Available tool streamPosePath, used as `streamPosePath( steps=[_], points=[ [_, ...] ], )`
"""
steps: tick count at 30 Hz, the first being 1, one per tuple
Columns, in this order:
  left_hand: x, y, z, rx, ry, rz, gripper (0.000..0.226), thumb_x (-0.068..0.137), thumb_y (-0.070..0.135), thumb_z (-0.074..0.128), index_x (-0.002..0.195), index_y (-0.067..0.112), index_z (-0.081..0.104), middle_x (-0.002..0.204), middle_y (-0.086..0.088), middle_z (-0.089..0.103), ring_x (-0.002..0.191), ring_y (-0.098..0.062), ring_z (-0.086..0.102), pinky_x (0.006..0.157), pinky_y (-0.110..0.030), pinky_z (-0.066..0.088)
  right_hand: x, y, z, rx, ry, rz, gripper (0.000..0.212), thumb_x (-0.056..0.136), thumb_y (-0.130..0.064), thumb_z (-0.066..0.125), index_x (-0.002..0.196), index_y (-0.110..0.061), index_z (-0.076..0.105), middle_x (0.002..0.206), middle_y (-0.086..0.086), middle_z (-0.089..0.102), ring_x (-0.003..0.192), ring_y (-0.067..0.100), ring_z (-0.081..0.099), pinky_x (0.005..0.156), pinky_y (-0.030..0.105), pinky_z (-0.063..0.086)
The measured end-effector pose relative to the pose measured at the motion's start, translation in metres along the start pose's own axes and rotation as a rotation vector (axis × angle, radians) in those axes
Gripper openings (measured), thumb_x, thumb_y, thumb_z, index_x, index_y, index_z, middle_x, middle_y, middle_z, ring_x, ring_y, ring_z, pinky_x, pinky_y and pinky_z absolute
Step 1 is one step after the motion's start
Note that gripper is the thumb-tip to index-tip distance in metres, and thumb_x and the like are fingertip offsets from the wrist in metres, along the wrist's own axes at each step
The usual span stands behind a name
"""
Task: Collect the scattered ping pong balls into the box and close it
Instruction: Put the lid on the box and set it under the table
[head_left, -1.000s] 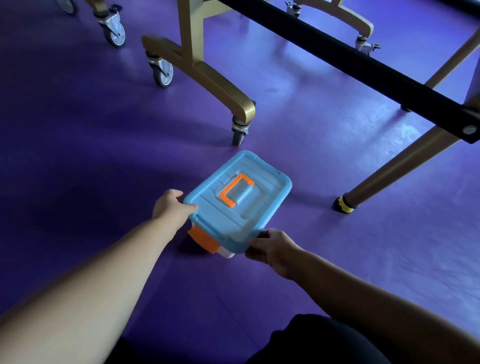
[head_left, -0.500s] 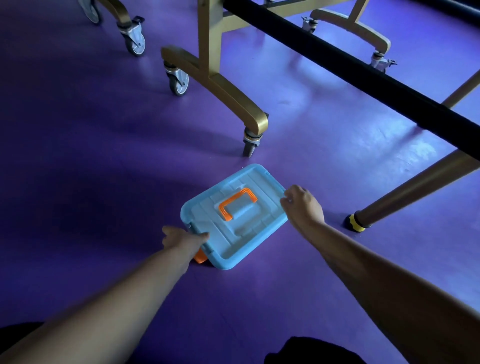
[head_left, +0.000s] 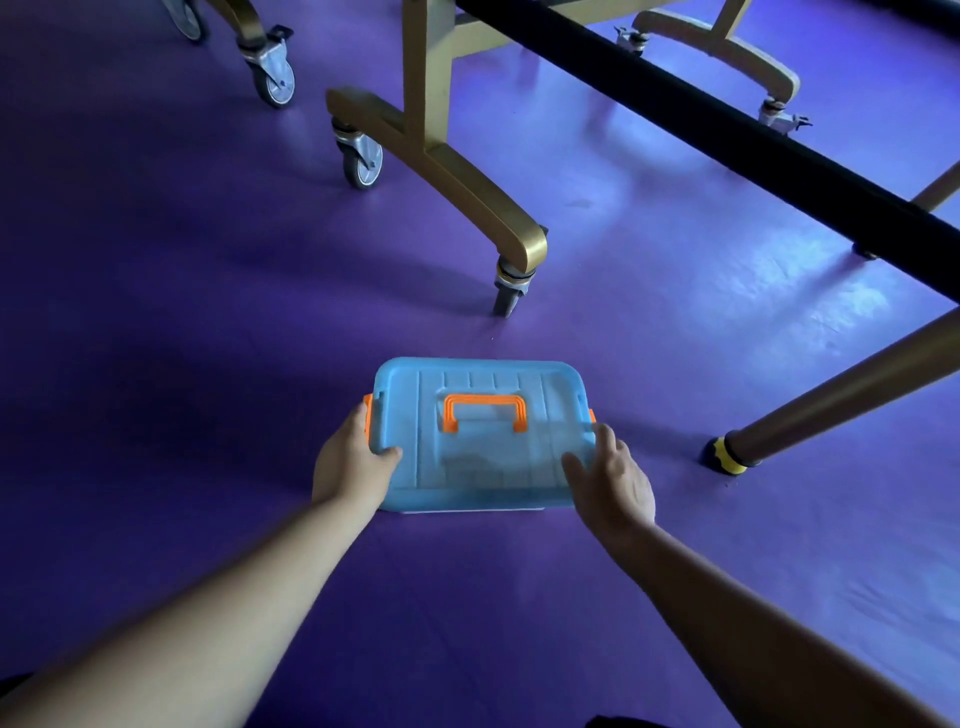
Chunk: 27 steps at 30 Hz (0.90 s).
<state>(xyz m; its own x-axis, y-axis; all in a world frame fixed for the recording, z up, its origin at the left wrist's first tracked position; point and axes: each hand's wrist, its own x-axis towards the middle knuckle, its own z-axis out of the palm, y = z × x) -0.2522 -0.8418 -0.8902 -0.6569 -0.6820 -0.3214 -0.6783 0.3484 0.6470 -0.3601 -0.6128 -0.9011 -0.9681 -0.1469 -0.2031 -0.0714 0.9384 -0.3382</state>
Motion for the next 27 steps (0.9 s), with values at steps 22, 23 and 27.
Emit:
streamPosePath(
  steps=[22,23,27],
  points=[
    [0.013,0.002,0.011,0.271,0.103,0.138,0.051,0.091,0.007,0.05,0.141,0.015,0.044,0.137,-0.006,0.056,0.112,-0.031,0.06,0.087,-0.037,0.048,0.009,0.008,0.026,0.756,0.013,0.229,0.03,0.08,-0.033,0.056,0.101,-0.018,0.04,0.089,-0.007,0.046,0.091,0.018,0.043,0.07,0.026,0.041],
    [0.012,0.002,0.011,0.271,0.099,0.138,0.051,0.091,0.007,0.05,0.142,0.015,0.044,0.138,-0.006,0.055,0.113,-0.032,0.06,0.088,-0.037,0.048,0.009,0.009,0.024,0.714,0.034,0.2,0.034,0.079,-0.033,0.058,0.103,-0.014,0.043,0.089,-0.006,0.044,0.089,0.018,0.041,0.068,0.025,0.039],
    [0.01,0.004,0.013,0.276,0.087,0.124,0.053,0.092,0.007,0.047,0.144,0.015,0.039,0.142,-0.006,0.051,0.115,-0.032,0.058,0.088,-0.037,0.047,0.013,0.011,0.021,0.586,0.042,0.086,0.049,0.091,-0.014,0.055,0.138,-0.018,0.044,0.109,0.002,0.038,0.094,0.016,0.045,0.084,0.03,0.04]
  ],
)
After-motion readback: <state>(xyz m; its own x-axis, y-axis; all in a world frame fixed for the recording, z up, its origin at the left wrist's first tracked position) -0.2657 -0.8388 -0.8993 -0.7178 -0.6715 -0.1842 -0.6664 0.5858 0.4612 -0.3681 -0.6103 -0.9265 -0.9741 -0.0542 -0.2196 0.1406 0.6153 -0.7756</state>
